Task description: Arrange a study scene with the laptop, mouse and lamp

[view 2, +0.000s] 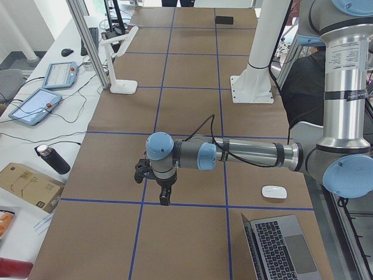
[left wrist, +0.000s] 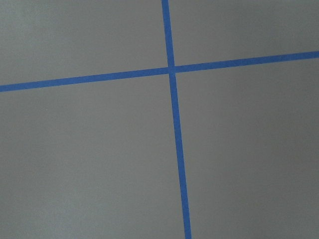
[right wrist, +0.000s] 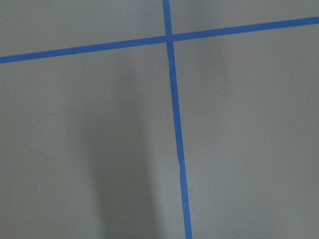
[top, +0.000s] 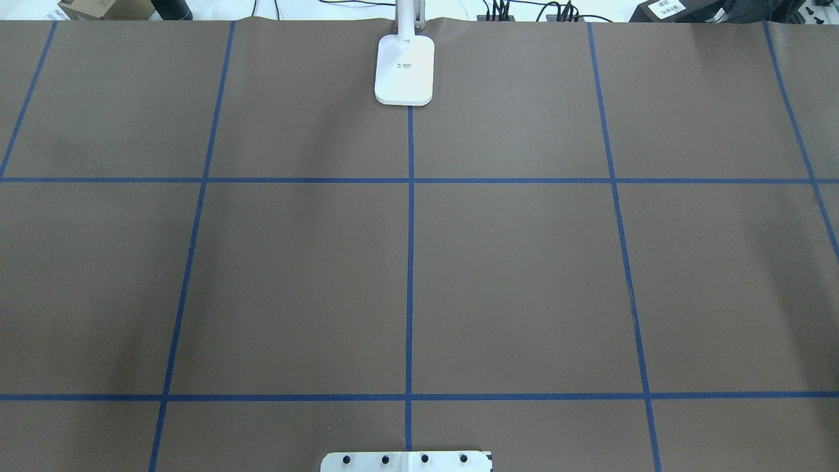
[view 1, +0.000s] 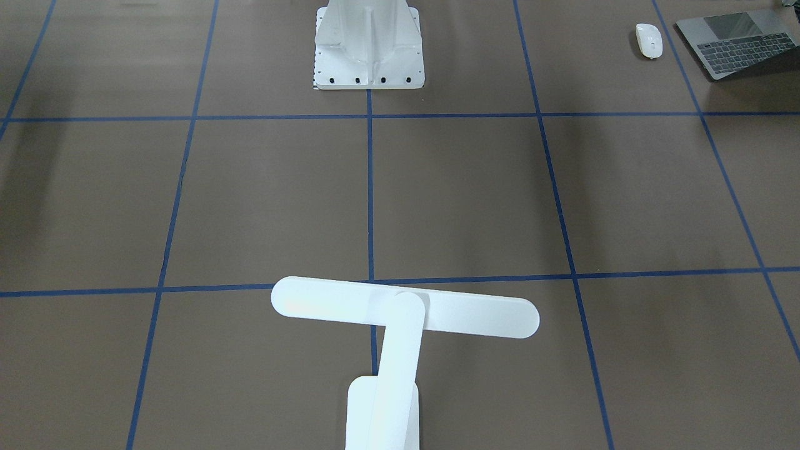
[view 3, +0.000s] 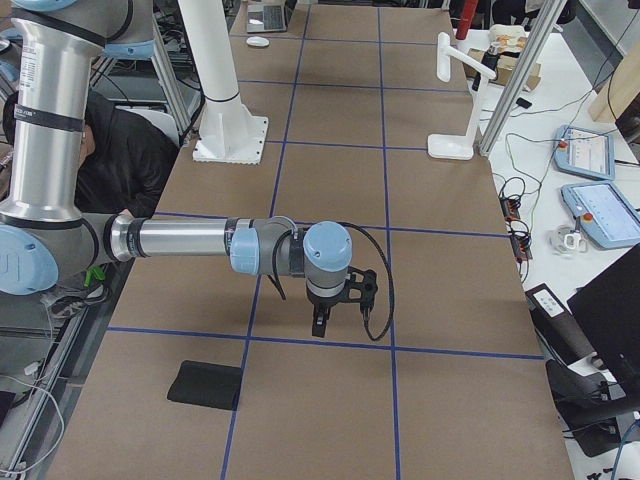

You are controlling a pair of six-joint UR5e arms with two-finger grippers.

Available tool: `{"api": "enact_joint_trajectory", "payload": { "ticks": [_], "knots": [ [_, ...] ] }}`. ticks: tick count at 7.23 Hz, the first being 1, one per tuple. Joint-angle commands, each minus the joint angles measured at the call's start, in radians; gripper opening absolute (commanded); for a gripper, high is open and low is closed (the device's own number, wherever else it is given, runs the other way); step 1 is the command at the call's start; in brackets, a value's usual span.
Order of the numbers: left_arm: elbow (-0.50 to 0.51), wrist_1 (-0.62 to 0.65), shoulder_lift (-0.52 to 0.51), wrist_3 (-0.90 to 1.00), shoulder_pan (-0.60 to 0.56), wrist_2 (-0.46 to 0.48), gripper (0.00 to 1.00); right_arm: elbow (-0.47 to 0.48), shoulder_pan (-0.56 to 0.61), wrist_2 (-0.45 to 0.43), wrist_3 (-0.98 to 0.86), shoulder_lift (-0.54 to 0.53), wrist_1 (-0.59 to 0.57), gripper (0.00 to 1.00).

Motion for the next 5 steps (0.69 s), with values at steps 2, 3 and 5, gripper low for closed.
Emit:
{"api": "enact_joint_trajectory", "payload": {
  "ticks": [2,3,5],
  "knots": [
    [0.028,0.003,-0.052,-0.005,0.000,-0.002,1.00,0.008,0.000,0.002,-0.006,0.001,0.002,0.99],
    [0.037,-0.002,-0.046,0.015,-0.001,0.011,1.00,0.016,0.000,0.005,-0.003,0.002,0.000,0.99],
    [0.059,-0.004,-0.032,0.078,-0.007,0.092,1.00,0.036,0.000,0.002,-0.007,0.052,-0.008,0.99]
  ]
}}
